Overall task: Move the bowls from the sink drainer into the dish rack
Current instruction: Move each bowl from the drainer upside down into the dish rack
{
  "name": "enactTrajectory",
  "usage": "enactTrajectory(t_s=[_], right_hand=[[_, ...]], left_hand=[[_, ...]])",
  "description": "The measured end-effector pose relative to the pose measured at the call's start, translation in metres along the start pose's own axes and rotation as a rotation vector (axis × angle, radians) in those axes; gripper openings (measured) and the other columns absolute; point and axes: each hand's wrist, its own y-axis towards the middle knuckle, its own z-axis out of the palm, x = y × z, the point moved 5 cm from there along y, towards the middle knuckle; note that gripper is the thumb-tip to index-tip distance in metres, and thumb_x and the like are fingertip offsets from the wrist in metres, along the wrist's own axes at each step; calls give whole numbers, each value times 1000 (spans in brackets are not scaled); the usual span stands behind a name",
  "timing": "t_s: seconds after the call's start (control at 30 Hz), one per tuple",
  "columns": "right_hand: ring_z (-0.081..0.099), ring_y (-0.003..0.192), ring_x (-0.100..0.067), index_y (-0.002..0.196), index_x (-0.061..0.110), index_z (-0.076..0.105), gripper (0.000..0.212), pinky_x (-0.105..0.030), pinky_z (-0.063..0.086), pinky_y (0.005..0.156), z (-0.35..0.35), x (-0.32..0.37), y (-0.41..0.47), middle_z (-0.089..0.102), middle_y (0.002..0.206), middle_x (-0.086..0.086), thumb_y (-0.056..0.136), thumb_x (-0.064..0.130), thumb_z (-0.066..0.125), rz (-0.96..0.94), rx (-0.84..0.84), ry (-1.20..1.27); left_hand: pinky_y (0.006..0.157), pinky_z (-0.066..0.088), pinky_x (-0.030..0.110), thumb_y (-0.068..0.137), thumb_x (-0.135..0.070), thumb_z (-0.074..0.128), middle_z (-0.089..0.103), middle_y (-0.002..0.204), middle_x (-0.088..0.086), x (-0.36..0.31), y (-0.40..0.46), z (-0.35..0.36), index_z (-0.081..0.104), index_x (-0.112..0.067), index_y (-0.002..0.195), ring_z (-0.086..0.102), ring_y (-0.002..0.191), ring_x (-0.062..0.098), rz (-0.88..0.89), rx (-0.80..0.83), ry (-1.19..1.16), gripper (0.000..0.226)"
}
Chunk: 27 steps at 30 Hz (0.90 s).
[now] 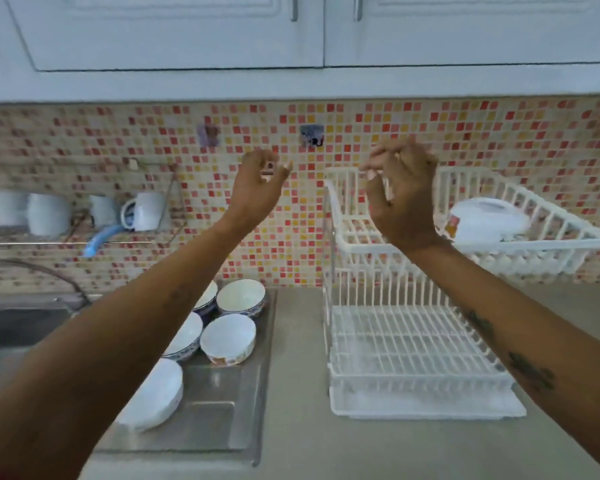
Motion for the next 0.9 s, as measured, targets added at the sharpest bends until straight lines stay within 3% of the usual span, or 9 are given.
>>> enactTrajectory(t_s=[0.1, 0.2, 0.27, 0.37, 0.43, 0.6, 0.7, 0.8, 0.9], right_hand=[[56, 98, -22, 83, 7, 69, 13, -40, 34, 87, 67, 81, -10, 66, 94, -11, 84, 9, 55, -158, 143, 109], [56, 100, -20, 88, 9, 69, 13, -36, 31, 88, 141, 145, -36, 65, 99, -8, 82, 10, 57, -154, 343, 215], [54, 104, -19, 91, 9, 69, 16, -37, 32, 90, 188, 178, -62, 64, 103, -8, 83, 12, 56, -51, 499, 298], [53, 113, -25, 99, 8, 68, 23, -37, 32, 95, 245, 212, -112, 61, 111, -10, 87, 17, 52, 284, 721, 438], [53, 117, -27, 103, 8, 67, 23, -36, 34, 97, 272, 228, -146, 61, 116, -10, 90, 19, 52, 471, 835, 469], [55, 115, -24, 113, 11, 62, 30, -36, 42, 98, 315, 232, -238, 60, 122, -7, 93, 31, 51, 897, 1121, 463], [53, 95, -23, 79, 21, 55, 23, -29, 41, 70, 324, 225, -285, 55, 98, -8, 94, 36, 46, 1039, 1279, 409], [57, 91, -25, 85, 11, 61, 30, -32, 39, 71, 328, 223, -321, 61, 93, -8, 94, 35, 46, 1151, 1272, 373], [59, 90, -23, 94, 4, 66, 36, -30, 40, 75, 333, 230, -349, 67, 96, -10, 96, 34, 46, 1303, 1186, 441]], left_hand=[[79, 49, 12, 95, -29, 56, 57, 113, 9, 31, -23, -84, 54, -18, 95, 54, 96, 11, -30, -100, 45, 11], [76, 46, 11, 96, -30, 55, 60, 100, 11, 74, -49, -163, 58, -11, 94, 56, 83, 7, -147, -164, 89, 19], [78, 46, 30, 94, -35, 54, 64, 91, 9, 109, -72, -210, 62, -12, 89, 58, 83, 18, -241, -194, 109, 25], [72, 49, 40, 91, -35, 59, 58, 70, 3, 170, -113, -263, 62, -17, 73, 53, 69, 16, -427, -218, 96, 25], [81, 53, 47, 89, -36, 60, 61, 75, 9, 213, -141, -286, 67, -9, 80, 54, 75, 17, -542, -227, 82, 30], [92, 49, 44, 93, -43, 54, 68, 97, 11, 290, -214, -299, 71, -6, 102, 55, 91, 16, -765, -228, 80, 43], [80, 46, 33, 96, -34, 55, 61, 91, 10, 308, -245, -279, 68, -10, 92, 54, 84, 17, -895, -230, -31, 27], [68, 41, 28, 99, -28, 51, 56, 87, 12, 329, -266, -254, 61, -11, 86, 50, 72, 16, -985, -218, -87, 23], [72, 38, 29, 100, -22, 48, 53, 86, 11, 348, -279, -234, 57, -12, 80, 47, 84, 17, -1023, -269, -110, 24]])
